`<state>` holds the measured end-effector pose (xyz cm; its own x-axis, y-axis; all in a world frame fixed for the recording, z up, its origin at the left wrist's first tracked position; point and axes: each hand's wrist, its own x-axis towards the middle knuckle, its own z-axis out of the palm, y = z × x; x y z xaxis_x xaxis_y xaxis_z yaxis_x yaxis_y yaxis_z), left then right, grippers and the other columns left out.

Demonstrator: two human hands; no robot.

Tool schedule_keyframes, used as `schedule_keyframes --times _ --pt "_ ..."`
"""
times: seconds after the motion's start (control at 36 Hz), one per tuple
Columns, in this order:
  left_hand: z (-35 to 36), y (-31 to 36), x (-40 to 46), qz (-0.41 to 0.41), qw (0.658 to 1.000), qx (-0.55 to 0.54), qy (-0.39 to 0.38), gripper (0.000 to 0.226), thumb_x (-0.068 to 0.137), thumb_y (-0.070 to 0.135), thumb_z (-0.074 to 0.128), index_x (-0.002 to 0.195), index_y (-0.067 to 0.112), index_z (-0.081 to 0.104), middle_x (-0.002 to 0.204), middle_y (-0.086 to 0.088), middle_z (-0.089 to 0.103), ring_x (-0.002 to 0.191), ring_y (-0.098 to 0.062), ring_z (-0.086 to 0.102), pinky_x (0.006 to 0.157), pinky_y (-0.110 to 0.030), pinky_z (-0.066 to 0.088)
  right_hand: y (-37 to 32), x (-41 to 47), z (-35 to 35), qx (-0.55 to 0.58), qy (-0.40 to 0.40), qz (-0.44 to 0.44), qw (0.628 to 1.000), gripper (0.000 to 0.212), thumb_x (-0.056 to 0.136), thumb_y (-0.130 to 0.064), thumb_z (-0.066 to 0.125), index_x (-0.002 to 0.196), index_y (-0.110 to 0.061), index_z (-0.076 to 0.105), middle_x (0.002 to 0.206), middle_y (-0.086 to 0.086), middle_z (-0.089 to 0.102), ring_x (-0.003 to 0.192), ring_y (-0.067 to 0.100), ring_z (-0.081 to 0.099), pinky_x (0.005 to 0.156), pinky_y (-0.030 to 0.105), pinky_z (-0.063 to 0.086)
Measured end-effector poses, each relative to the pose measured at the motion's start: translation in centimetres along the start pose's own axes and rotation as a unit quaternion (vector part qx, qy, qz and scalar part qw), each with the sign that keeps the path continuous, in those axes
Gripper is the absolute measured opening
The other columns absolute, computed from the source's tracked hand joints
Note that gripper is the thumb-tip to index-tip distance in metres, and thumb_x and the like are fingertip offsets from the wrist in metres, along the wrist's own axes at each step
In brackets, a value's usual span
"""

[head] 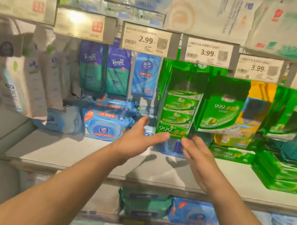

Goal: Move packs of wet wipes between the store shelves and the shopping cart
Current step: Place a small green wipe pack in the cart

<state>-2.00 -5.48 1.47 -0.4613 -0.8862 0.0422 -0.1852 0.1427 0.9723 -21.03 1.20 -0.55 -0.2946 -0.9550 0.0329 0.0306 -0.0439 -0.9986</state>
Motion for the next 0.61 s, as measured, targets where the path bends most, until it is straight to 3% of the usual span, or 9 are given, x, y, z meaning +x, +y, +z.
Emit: schedule_keyframes --times 0.06,0.08,0.14,0.22,0.28,0.33,0.42,0.5,0.61 --pt "0.6 0.2 1.1 0.005 1.000 -0.024 0.005 0.129 0.058 0.069 0.078 0.160 0.029 0.008 0.164 0.011 0.019 0.148 -0.012 0.025 0.118 -0.046 0.033 0.4 0.9 -0.1 0.027 -0.035 -0.014 0.999 0.043 0.088 -0.023 0.075 0.125 -0.020 0.054 0.128 -0.014 0.062 0.125 0.005 0.057 0.108 0.028 0.040" --pt "0.9 0.3 1.6 0.006 0.999 -0.034 0.010 0.131 0.057 0.068 0.079 0.160 0.028 0.008 0.164 0.010 0.020 0.148 -0.013 0.026 0.118 -0.046 0.032 0.5 1.3 0.0 0.046 -0.047 -0.019 0.998 0.046 0.083 -0.023 0.078 0.121 -0.019 0.054 0.123 -0.012 0.065 0.118 0.002 0.060 0.108 0.028 0.041" --pt "1.3 0.3 2.4 0.004 0.998 -0.066 0.017 0.137 0.053 0.069 0.084 0.160 0.028 0.009 0.163 0.010 0.024 0.145 -0.013 0.032 0.118 -0.046 0.033 0.6 2.3 -0.1 0.070 -0.065 -0.036 0.995 0.060 0.072 -0.032 0.087 0.120 -0.016 0.056 0.118 -0.008 0.070 0.112 0.002 0.065 0.108 0.027 0.045" --pt "1.4 -0.1 3.4 0.010 0.993 -0.117 0.000 0.136 0.051 0.069 0.084 0.159 0.028 0.012 0.160 0.009 0.034 0.143 -0.014 0.039 0.117 -0.045 0.034 0.6 3.4 0.2 0.071 -0.101 -0.066 0.990 0.085 0.055 -0.053 0.094 0.122 -0.009 0.065 0.124 0.004 0.073 0.121 0.014 0.065 0.105 0.027 0.049" --pt "1.4 -0.4 3.8 0.012 0.991 -0.134 -0.016 0.132 0.051 0.068 0.087 0.157 0.030 0.019 0.158 0.006 0.039 0.143 -0.015 0.040 0.115 -0.042 0.035 0.6 3.8 0.2 0.091 -0.119 -0.072 0.986 0.095 0.055 -0.057 0.094 0.126 -0.002 0.064 0.128 0.009 0.070 0.125 0.020 0.064 0.106 0.033 0.048" --pt "1.2 -0.9 4.1 0.014 0.991 -0.135 -0.020 0.124 0.055 0.061 0.091 0.155 0.030 0.025 0.153 0.003 0.046 0.140 -0.017 0.045 0.116 -0.048 0.035 0.8 4.0 0.2 0.112 -0.119 -0.075 0.984 0.086 0.060 -0.050 0.093 0.126 -0.001 0.065 0.125 0.009 0.072 0.121 0.020 0.066 0.110 0.039 0.047" --pt "1.1 -0.8 3.9 0.022 0.992 -0.127 -0.015 0.112 0.065 0.046 0.092 0.154 0.020 0.029 0.140 -0.003 0.059 0.128 -0.022 0.058 0.112 -0.050 0.042 0.9 4.0 0.4 0.134 -0.122 -0.087 0.980 0.090 0.064 -0.046 0.092 0.135 -0.001 0.059 0.132 0.012 0.068 0.126 0.027 0.063 0.107 0.038 0.050" --pt "1.0 -0.2 3.1 0.030 0.990 -0.138 -0.017 0.082 0.074 0.024 0.083 0.144 0.010 0.044 0.131 -0.012 0.065 0.120 -0.029 0.064 0.107 -0.045 0.048 0.8 3.5 1.1 0.170 -0.133 -0.091 0.972 0.094 0.062 -0.044 0.095 0.137 -0.003 0.056 0.136 0.017 0.065 0.130 0.035 0.058 0.108 0.044 0.049" --pt "0.6 -0.4 2.5 0.040 0.986 -0.165 -0.003 0.079 0.064 0.030 0.087 0.133 0.011 0.053 0.131 -0.018 0.064 0.122 -0.037 0.060 0.109 -0.054 0.044 0.8 2.4 2.2 0.247 -0.164 -0.086 0.951 0.101 0.064 -0.039 0.095 0.145 -0.003 0.046 0.138 0.021 0.062 0.129 0.040 0.058 0.109 0.050 0.047"
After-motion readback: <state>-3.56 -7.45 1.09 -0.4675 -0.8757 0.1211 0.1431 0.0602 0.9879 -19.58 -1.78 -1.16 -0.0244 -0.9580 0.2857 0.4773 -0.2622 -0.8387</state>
